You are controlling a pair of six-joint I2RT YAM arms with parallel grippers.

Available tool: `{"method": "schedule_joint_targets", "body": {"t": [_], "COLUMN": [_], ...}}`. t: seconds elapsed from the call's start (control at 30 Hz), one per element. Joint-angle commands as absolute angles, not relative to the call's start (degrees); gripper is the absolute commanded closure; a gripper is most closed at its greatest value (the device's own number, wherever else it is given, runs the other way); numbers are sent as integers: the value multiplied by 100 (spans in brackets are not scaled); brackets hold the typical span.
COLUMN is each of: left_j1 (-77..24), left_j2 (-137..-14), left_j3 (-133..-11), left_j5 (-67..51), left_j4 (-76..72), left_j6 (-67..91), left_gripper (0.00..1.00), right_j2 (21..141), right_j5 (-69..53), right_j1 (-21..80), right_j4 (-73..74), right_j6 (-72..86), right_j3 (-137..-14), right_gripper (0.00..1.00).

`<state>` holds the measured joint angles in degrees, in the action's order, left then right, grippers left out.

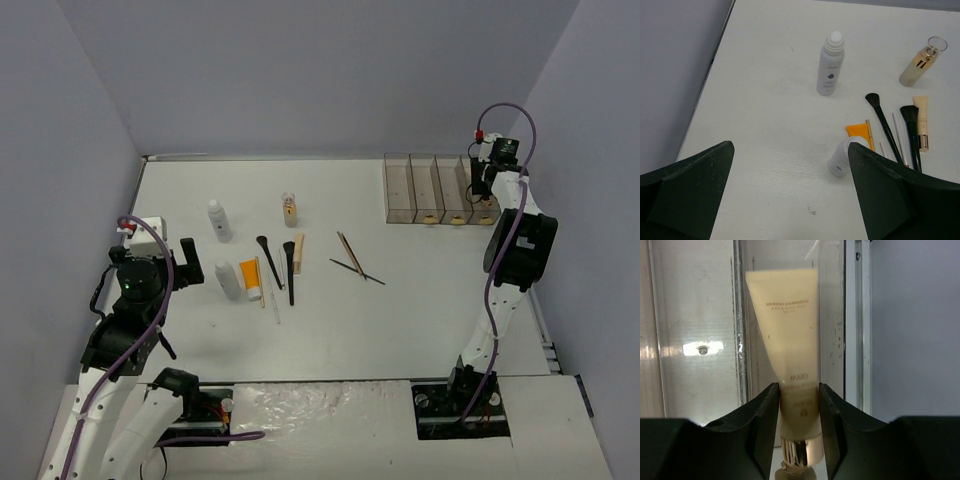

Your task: Organize the makeup

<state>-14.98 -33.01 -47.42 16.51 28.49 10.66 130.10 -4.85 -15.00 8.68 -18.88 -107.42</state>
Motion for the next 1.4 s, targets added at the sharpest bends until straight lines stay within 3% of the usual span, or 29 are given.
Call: {"method": "schedule_joint_targets", "body": {"t": [0.0,0.1,0.3,0.47,0.7,0.8,1.0,1.37], "left_j1": [-1468,-1468,-1468,-1468,-1382,-1307,-1112,-1002], "left_j2": [-3380,-3373,-3313,-3296,-3328,-3369,-3401,-3454], "left_j3": [-4913,-4913,-4895,-4878,-4869,-4875,-4861,-4860], "left_j5": [1600,1595,1564,1530,1488,1459,1363,1239], "left_j4": [2540,2538,2504,2496,2530,2540,2532,2514], "left_j6": [1002,1009,1020,1029,1148,1201,1272,1310], "left_gripper": [3,3,3,3,3,3,3,3], "right_j2": [12736,12645,11931,10767,9840,9966,10809,11786], "right_j5": [-585,-515,-163,612,1513,1920,2225,2241], "right_j1": [-1490,-1477,-1183,-42,2360,3563,4650,5054], "right_j4": [444,431,403,378,83,-420,-724,-905], "right_j6": [-1869,-1791,-708,-33,1582,2180,2731,2944], "right_j3": [-10828,-10843,-10767,-9930,-8270,-7830,-7732,-8102], "right_gripper": [52,43,39,37,37,37,39,45]}}
